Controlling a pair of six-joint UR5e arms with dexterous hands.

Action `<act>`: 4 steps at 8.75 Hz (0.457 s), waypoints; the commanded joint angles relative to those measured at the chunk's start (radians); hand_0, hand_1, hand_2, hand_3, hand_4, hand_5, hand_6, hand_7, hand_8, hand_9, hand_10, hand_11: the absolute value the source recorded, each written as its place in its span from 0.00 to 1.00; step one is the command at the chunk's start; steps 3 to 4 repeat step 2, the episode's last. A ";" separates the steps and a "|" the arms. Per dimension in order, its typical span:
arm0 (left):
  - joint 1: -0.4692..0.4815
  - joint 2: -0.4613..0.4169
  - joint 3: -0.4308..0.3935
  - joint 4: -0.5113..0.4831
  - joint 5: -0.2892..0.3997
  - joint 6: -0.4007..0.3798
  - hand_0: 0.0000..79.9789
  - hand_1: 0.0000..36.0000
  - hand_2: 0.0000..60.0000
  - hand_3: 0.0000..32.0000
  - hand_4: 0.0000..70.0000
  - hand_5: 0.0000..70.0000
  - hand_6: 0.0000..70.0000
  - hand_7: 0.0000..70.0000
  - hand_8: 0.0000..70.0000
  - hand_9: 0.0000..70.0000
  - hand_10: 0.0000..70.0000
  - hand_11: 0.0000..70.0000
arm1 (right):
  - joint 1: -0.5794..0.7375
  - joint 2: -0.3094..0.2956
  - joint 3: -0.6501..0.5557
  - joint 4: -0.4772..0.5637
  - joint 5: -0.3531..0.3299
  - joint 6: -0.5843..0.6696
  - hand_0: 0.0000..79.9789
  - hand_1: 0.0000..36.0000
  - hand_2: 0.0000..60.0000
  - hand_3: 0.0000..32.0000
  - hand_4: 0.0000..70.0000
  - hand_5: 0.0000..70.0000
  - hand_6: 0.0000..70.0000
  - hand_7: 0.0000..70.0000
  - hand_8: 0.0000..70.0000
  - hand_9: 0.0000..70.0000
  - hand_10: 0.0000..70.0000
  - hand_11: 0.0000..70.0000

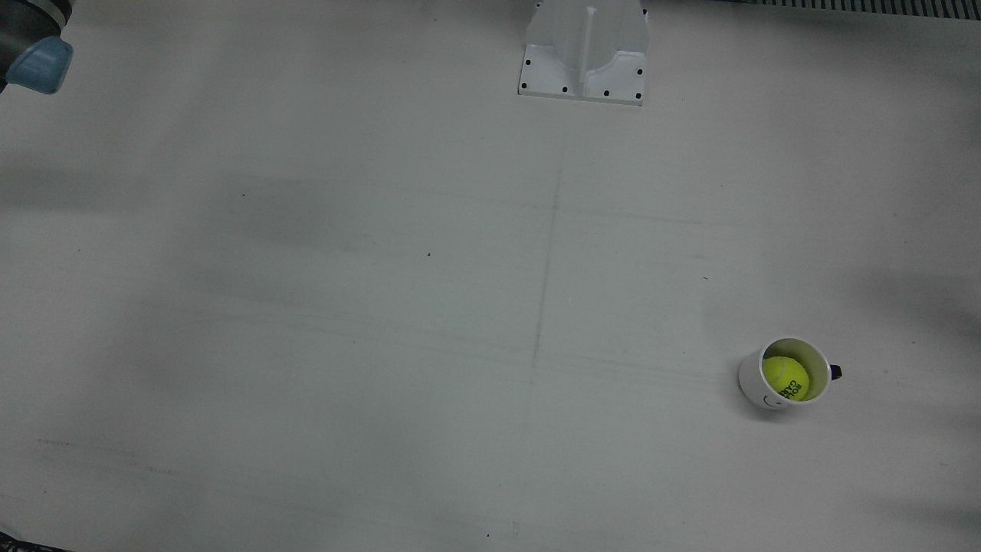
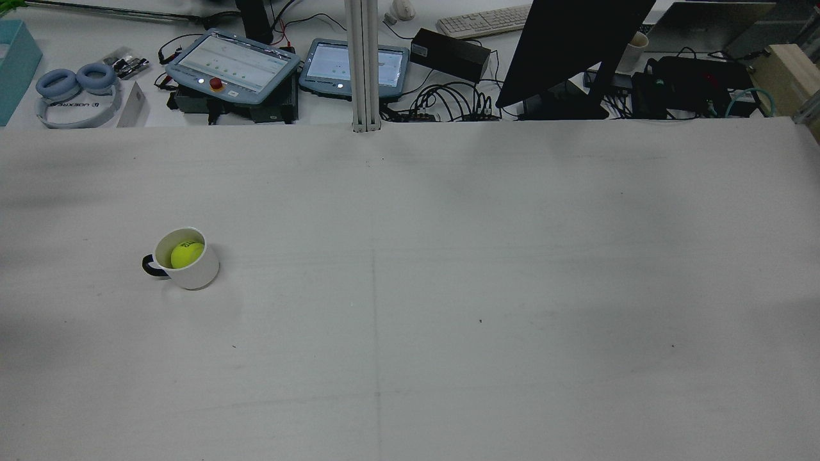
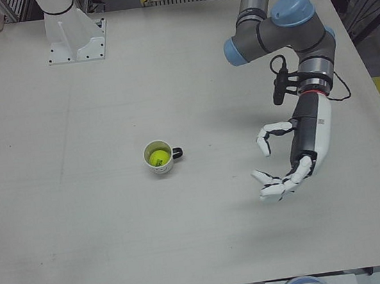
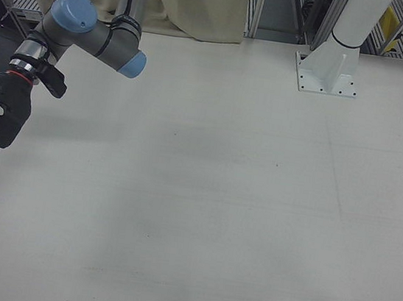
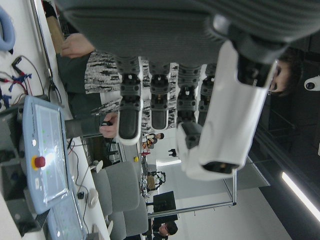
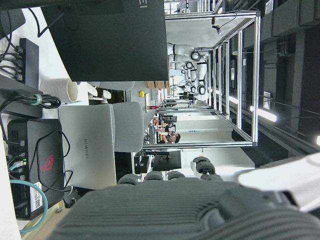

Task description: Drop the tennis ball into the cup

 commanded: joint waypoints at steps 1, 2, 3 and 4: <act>-0.081 0.008 0.029 -0.002 0.017 0.008 1.00 1.00 1.00 0.00 0.38 0.36 0.84 0.51 0.39 0.39 0.48 0.73 | 0.000 0.000 0.000 0.001 0.000 0.000 0.00 0.00 0.00 0.00 0.00 0.00 0.00 0.00 0.00 0.00 0.00 0.00; -0.087 0.008 0.030 -0.003 0.019 0.008 1.00 1.00 1.00 0.00 0.38 0.36 0.81 0.52 0.39 0.39 0.48 0.74 | 0.000 0.000 0.000 0.001 0.000 0.000 0.00 0.00 0.00 0.00 0.00 0.00 0.00 0.00 0.00 0.00 0.00 0.00; -0.087 0.008 0.030 -0.003 0.019 0.008 1.00 1.00 1.00 0.00 0.38 0.36 0.81 0.52 0.39 0.39 0.48 0.74 | 0.000 0.000 0.000 0.001 0.000 0.000 0.00 0.00 0.00 0.00 0.00 0.00 0.00 0.00 0.00 0.00 0.00 0.00; -0.087 0.008 0.030 -0.003 0.019 0.008 1.00 1.00 1.00 0.00 0.38 0.36 0.81 0.52 0.39 0.39 0.48 0.74 | 0.000 0.000 0.000 0.001 0.000 0.000 0.00 0.00 0.00 0.00 0.00 0.00 0.00 0.00 0.00 0.00 0.00 0.00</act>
